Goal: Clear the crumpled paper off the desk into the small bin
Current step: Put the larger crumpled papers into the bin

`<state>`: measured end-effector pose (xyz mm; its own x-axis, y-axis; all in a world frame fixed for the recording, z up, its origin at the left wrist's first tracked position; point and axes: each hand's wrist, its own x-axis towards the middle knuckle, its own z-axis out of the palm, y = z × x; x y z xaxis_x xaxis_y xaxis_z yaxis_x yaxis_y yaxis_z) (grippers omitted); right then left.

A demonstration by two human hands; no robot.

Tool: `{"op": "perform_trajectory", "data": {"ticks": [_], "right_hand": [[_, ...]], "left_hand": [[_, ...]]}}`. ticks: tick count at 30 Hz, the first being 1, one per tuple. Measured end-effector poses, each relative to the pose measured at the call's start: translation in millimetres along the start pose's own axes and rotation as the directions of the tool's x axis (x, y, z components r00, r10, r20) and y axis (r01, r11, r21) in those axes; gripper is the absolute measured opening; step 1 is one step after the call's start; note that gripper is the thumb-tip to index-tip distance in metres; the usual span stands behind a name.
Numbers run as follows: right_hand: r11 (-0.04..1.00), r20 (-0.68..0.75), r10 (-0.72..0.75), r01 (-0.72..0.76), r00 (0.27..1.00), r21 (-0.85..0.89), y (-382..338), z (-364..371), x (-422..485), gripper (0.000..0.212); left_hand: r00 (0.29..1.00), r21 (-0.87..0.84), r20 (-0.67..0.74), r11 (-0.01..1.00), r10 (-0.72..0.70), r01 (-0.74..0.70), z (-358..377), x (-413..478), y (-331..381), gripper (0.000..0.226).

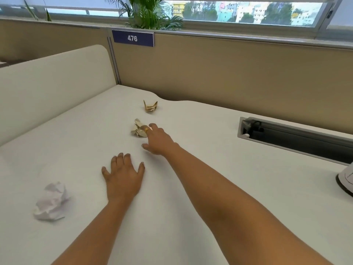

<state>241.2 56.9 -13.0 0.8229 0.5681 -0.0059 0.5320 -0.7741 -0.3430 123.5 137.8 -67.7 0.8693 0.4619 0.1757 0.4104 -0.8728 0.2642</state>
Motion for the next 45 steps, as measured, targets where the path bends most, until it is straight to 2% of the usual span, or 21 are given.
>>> {"op": "perform_trajectory", "data": {"ticks": [2, 5, 8, 12, 17, 21, 25, 27, 31, 33, 37, 38, 40, 45], "right_hand": [[0.998, 0.000, -0.047, 0.047, 0.999, -0.030, -9.3, 1.6, 16.5, 0.062], [0.982, 0.023, -0.092, 0.094, 0.996, -0.163, -16.9, 5.5, 37.5, 0.063], [0.976, 0.060, -0.067, 0.078, 0.996, -0.203, -15.0, 10.7, 47.2, 0.062], [0.997, 0.091, -0.025, 0.032, 0.996, -0.074, -7.3, 20.7, 41.3, 0.055], [0.994, -0.096, -0.101, 0.105, 0.990, 0.034, -0.5, 27.6, 19.0, 0.040], [0.987, -0.167, -0.130, 0.143, 0.977, 0.069, 3.6, 31.9, -4.9, 0.028], [0.989, -0.147, -0.072, 0.089, 0.987, 0.117, 11.0, 30.2, -34.2, 0.025], [0.970, -0.154, -0.038, 0.074, 0.987, 0.233, 15.8, 25.7, -56.2, 0.021], [0.977, -0.274, -0.037, 0.092, 0.961, 0.190, 34.8, 18.6, -107.1, 0.022], [0.965, -0.242, 0.015, 0.049, 0.970, 0.257, 42.2, 14.7, -130.4, 0.023], [0.981, -0.317, 0.094, -0.033, 0.944, 0.190, 69.6, 8.9, -174.4, 0.019], [0.984, -0.326, 0.110, -0.056, 0.939, 0.171, 75.3, 5.5, -184.7, 0.018], [0.963, -0.283, 0.180, -0.111, 0.942, 0.246, 83.9, -3.5, -204.2, 0.025], [0.941, -0.425, 0.319, -0.230, 0.847, 0.246, 112.0, -26.6, -251.4, 0.034]], "left_hand": [[1.000, -0.003, -0.005, 1.000, 0.001, -0.001, 1.6, 0.6, -0.4, 0.053], [1.000, 0.001, -0.010, 1.000, 0.003, -0.003, 4.8, 2.2, -2.4, 0.053], [1.000, 0.022, -0.023, 1.000, 0.010, -0.010, 6.9, 3.2, -3.9, 0.053], [1.000, 0.040, -0.019, 0.999, 0.009, -0.008, 8.2, 4.1, -4.6, 0.054], [0.999, 0.045, -0.027, 0.999, 0.016, -0.015, 8.1, 3.2, -4.7, 0.054], [1.000, 0.045, -0.025, 0.999, 0.014, -0.013, 7.3, 3.0, -4.5, 0.054], [1.000, 0.033, -0.006, 0.999, 0.015, -0.015, 2.6, 2.8, -3.0, 0.053], [1.000, 0.031, 0.015, 0.999, 0.012, -0.013, -0.5, 1.8, -1.4, 0.053], [0.999, 0.043, 0.046, 0.999, 0.019, -0.021, -5.7, -1.0, 0.1, 0.052], [0.998, 0.036, 0.066, 0.999, 0.011, -0.013, -7.1, -3.9, 2.8, 0.052], [0.992, 0.014, 0.127, 1.000, 0.012, -0.014, -5.3, -21.1, 26.4, 0.054], [0.988, 0.006, 0.151, 1.000, 0.029, -0.030, -3.6, -27.7, 35.9, 0.055], [0.977, -0.008, 0.189, 0.995, 0.096, -0.097, 0.8, -43.0, 59.7, 0.057], [0.917, -0.067, 0.249, 0.950, 0.311, -0.304, 13.1, -85.2, 128.1, 0.057]]}}
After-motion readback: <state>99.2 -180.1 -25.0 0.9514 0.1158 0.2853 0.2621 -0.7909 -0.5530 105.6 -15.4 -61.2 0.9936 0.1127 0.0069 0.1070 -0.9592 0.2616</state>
